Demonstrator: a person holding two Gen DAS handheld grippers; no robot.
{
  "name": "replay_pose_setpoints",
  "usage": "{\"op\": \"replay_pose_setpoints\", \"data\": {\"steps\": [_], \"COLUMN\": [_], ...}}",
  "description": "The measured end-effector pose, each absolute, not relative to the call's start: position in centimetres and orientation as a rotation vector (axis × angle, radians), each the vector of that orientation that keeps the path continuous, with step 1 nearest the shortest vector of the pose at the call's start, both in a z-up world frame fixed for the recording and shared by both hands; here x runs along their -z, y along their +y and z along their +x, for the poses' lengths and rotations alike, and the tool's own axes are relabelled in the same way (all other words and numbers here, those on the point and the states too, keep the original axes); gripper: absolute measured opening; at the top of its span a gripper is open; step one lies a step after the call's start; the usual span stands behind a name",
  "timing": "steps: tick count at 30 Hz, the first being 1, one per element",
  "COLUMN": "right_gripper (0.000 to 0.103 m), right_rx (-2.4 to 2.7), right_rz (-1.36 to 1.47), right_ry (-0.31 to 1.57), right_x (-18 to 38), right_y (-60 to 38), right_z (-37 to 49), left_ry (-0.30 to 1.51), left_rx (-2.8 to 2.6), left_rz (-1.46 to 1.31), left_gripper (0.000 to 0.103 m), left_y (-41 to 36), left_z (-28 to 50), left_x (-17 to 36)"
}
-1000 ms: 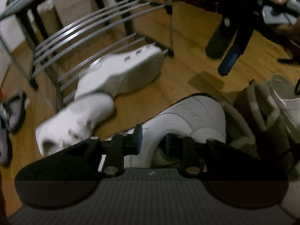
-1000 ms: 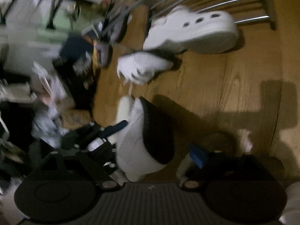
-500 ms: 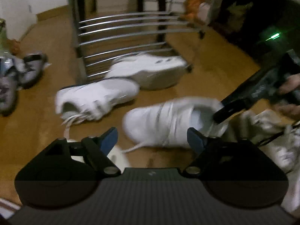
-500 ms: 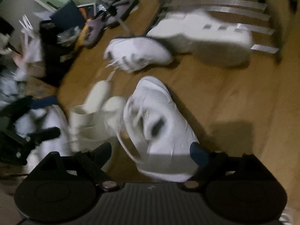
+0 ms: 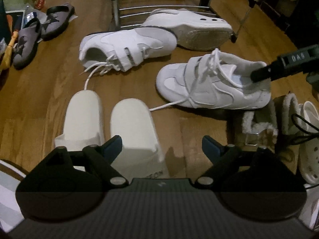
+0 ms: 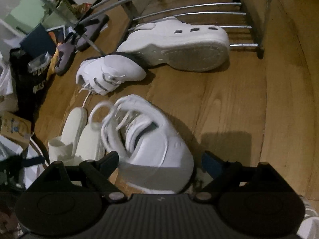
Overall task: Organize scattered shoes
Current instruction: 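Set the white sneaker beside the slides with the left tool while the right tool grasps another sneaker, then carry the laced white sneaker toward the slides with the right tool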
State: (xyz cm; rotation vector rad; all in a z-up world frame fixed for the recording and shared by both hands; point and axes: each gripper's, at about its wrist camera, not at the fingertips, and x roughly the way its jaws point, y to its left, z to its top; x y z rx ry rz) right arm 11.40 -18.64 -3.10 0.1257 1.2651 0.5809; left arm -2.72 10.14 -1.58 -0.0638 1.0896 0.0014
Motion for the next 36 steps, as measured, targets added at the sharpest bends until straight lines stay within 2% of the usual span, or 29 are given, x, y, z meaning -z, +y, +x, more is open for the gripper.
{"op": "replay_pose_setpoints", "data": {"steps": [6,11,15,16,17,20,24,36], "right_gripper": [0.091,0.076,0.069,0.064,0.051,0.030,0.030,0.030], "right_rx": [-0.541,-0.570,-0.629,-0.636,-0.635,-0.605,-0.508,-0.454], "right_rz": [0.185,0.015,-0.085,-0.106,-0.114,-0.058,0.224,0.500], "right_ry": [1.358,1.387,1.442,1.446,1.446,1.444,1.475,1.551], "right_x": [4.4,4.8,6.6,6.8,6.9,6.8,7.4,7.8], "right_y": [-18.3,-16.5,-14.5,-14.0,-13.7,-13.5,-16.8,-19.4], "right_z": [15.3,15.8,16.0,16.2,16.2,16.4,16.5,15.6], "left_ry": [0.970,0.952,1.007,1.007,0.994,0.957,0.964,0.980], "left_rx": [-0.150,-0.157,-0.139,-0.142,-0.149,-0.170,-0.214,-0.187], "left_rz": [-0.122,-0.088,-0.135,-0.143,-0.161,-0.179,-0.193,-0.202], "left_gripper": [0.089,0.089,0.089,0.089,0.089,0.089,0.089,0.089], "left_y": [12.0,12.2,12.2,12.1,12.1,12.3,13.2,13.3], "left_z": [-3.9,-4.0,-3.5,-3.5,-3.7,-4.2,-4.2,-4.3], "left_x": [-0.4,-1.1,0.3,0.3,0.2,-0.3,-0.1,0.2]}}
